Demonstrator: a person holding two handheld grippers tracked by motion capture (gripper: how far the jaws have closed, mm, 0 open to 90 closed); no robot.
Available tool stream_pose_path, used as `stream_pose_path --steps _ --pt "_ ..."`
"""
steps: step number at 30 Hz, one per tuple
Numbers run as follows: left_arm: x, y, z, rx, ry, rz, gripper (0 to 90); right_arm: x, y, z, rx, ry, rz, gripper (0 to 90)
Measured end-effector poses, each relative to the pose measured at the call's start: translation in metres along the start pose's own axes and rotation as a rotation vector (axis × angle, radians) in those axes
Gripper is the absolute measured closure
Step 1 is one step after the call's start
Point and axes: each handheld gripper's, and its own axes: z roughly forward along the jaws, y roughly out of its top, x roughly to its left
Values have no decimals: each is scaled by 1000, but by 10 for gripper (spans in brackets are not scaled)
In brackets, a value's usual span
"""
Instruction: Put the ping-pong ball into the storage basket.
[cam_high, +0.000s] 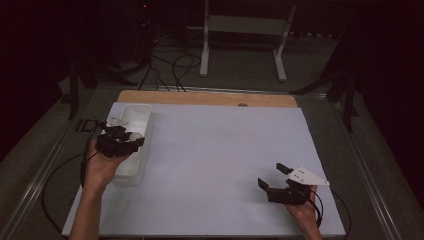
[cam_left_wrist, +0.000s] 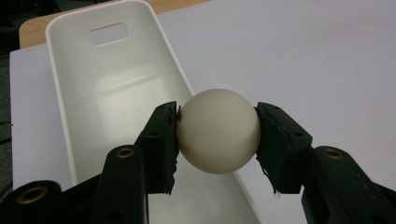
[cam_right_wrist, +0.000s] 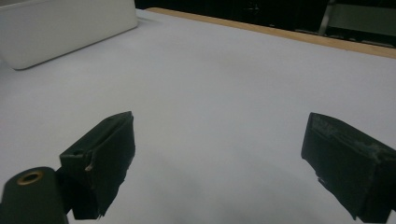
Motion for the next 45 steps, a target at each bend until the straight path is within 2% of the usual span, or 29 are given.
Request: stream_pose_path --steps 9,29,45 --pt "3 -2 -2 0 0 13 512 0 0 0 0 0 2 95" --pt "10 -5 -3 5 12 15 511 0 0 0 -3 2 5 95" --pt "17 -7 -5 14 19 3 511 -1 0 0 -3 2 4 95"
